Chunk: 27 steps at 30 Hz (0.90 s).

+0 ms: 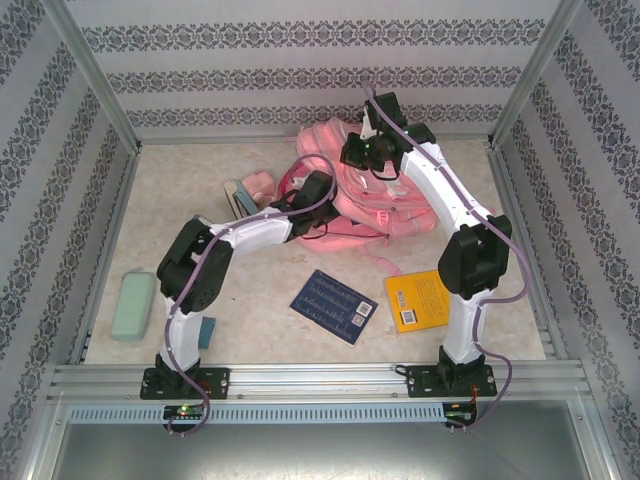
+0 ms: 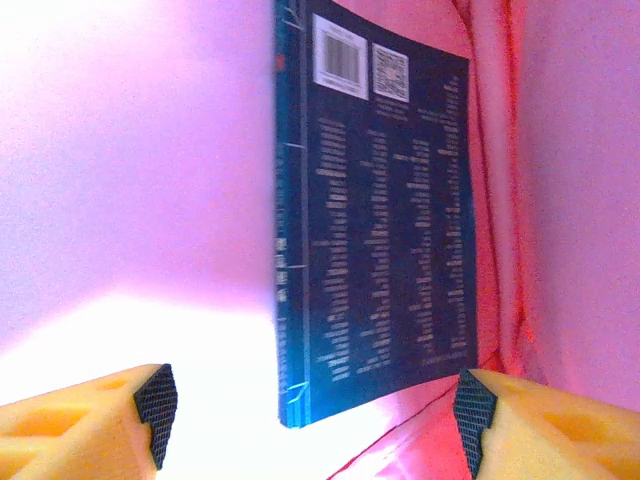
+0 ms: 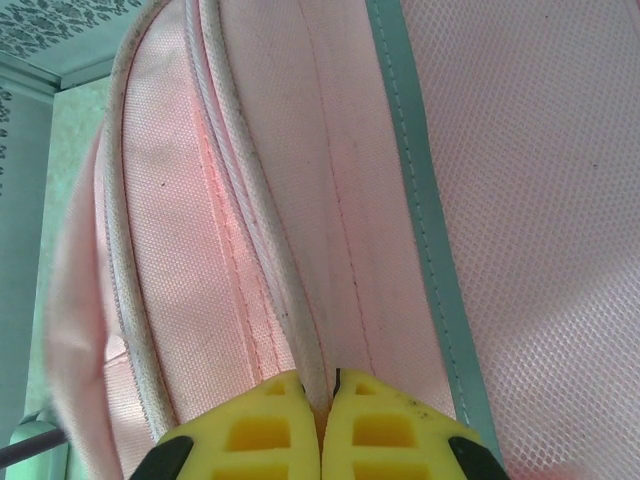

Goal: Pack the student bag

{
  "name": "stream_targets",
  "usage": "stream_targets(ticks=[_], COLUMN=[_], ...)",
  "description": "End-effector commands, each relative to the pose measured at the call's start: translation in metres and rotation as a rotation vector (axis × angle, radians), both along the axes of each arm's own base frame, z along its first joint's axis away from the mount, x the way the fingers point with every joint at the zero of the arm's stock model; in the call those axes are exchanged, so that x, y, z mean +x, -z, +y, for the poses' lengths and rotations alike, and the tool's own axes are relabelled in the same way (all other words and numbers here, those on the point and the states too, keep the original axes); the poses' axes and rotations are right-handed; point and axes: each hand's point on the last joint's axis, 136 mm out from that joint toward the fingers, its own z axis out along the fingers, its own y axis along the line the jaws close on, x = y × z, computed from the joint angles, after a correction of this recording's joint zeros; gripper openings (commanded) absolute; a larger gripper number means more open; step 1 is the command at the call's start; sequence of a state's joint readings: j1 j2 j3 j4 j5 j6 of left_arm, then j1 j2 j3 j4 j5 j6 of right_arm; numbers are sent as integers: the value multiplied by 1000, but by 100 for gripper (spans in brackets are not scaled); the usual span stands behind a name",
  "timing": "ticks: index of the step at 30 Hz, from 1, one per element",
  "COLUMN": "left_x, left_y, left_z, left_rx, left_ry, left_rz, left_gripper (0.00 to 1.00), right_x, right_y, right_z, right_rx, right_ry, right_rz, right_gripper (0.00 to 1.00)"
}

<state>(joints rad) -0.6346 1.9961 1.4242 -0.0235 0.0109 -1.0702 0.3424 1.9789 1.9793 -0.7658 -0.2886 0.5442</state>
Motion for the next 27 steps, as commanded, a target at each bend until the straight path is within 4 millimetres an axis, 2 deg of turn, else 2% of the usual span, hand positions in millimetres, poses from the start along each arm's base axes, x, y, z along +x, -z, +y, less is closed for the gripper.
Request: stream_targets(ticks=[1,4,11,13,16,20,24,27], left_x=[-18,-39,-90,-104,-125,-146,-159,-164], left_y=[-13,-16,-3,0,5,11,13,13], left_z=[34,57,101,111,127,144,154,158], left_rx=[90,128,227,250,279,312,328,344], left_ry=[-6,-29,-43,-39,-38,-48,-34,-20], left_rz=[19,30,119,139,171,202,201,195], left_gripper=[75,75,75,75,75,75,75,75], right_x=[6,5,1,-1,-5,-10,-26,-50], right_y=[-31,-15,10,16,24,28,26,34], right_z=[0,2,3,3,4,2,2,5], right_rx=[30,1,-45,-58,-88,-113,-133,-158], right_ry=[-15,-27,-35,-41,-50,-46,-51,-79], right_rz=[-112,-91,-68,-58,-53,-52,-56,-43], right_gripper=[0,9,11,18,25,42,46,45])
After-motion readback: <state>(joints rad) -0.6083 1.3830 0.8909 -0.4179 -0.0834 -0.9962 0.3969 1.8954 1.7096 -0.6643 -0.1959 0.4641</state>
